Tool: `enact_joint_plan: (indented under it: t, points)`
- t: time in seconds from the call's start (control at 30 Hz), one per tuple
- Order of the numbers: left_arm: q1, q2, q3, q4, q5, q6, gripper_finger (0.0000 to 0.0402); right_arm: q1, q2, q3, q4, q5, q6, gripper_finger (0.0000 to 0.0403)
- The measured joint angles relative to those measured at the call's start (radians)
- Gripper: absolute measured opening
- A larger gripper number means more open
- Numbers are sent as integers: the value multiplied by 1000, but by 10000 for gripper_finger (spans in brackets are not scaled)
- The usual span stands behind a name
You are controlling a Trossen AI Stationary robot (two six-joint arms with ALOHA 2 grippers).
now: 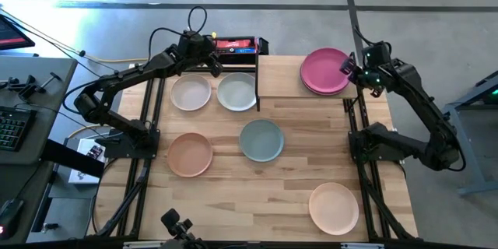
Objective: Place and stack plates onto a shelf
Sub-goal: Stack the pink plate on top of the light brown plate on the shelf
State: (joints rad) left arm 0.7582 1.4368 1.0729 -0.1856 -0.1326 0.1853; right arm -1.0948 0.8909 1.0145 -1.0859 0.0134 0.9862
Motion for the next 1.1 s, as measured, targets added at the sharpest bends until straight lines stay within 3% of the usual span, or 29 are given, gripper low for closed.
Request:
enact_joint_plan:
  t: [0.57,0.8,1.1]
  points:
    - [0,0,0,0,0,0,115,0,6,0,-2,36,9,1]
    - [0,0,0,0,0,0,115,1,50,0,-3,-42,30,1]
    - [0,0,0,0,-1,0,115,1,50,0,5,-44,63,1]
